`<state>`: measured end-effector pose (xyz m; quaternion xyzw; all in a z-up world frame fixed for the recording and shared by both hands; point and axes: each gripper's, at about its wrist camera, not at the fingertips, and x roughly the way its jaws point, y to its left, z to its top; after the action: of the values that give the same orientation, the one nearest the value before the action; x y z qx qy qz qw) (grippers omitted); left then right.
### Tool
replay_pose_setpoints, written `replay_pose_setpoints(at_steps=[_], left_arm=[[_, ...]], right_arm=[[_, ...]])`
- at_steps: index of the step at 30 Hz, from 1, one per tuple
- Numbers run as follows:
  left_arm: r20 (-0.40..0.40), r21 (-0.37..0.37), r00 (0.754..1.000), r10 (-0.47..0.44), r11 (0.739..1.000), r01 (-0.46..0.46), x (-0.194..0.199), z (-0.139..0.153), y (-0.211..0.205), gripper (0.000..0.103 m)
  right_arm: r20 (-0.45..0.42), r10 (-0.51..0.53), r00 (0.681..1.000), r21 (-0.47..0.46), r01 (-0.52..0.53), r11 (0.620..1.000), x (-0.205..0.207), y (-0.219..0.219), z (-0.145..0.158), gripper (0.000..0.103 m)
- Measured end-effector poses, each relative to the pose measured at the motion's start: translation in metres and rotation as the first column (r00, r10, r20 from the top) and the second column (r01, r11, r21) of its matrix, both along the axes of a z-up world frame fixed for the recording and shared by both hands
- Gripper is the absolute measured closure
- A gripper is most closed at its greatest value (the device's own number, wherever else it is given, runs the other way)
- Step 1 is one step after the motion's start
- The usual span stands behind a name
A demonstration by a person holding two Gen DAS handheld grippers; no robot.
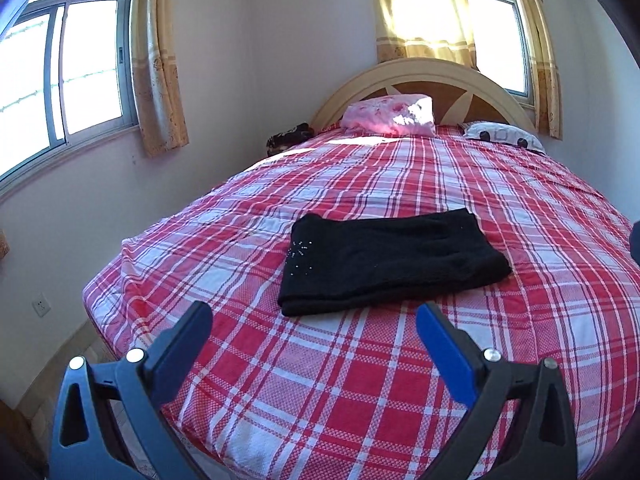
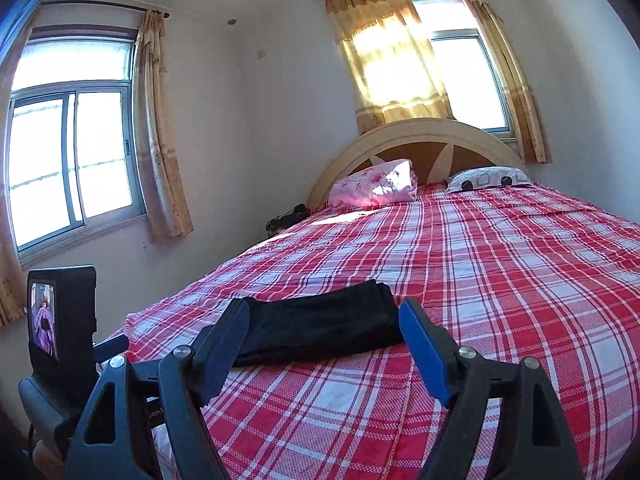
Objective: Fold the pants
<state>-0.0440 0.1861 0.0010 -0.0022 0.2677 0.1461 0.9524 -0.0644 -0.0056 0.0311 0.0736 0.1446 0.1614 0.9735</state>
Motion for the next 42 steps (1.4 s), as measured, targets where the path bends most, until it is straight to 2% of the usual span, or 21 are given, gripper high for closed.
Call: replay_pose_setpoints(at_steps=[7,35,42], left_arm=[[-0.023,0.024,1.000,-0.001,1.000,0.002,0.006,-0.004,-0.009,0.000],[-0.026,0.008,1.000,0.008,1.000,-0.008,0.003,0.003,-0.007,0.000],[-0.033,0.026,0.999,0.017,1.000,-0.016,0.005,0.005,-0.006,0.000]], right_arm=[[-0.003,-0.012,1.000,-0.002,0.012,1.000,0.004,-0.007,-0.004,0.024],[-0.020,-0.019,1.000,0.026,0.020,0.999,0.004,-0.013,-0.006,0.024],[-0.027,-0.025,0.999,0.026,0.026,0.999,0.004,-0.011,-0.005,0.024]])
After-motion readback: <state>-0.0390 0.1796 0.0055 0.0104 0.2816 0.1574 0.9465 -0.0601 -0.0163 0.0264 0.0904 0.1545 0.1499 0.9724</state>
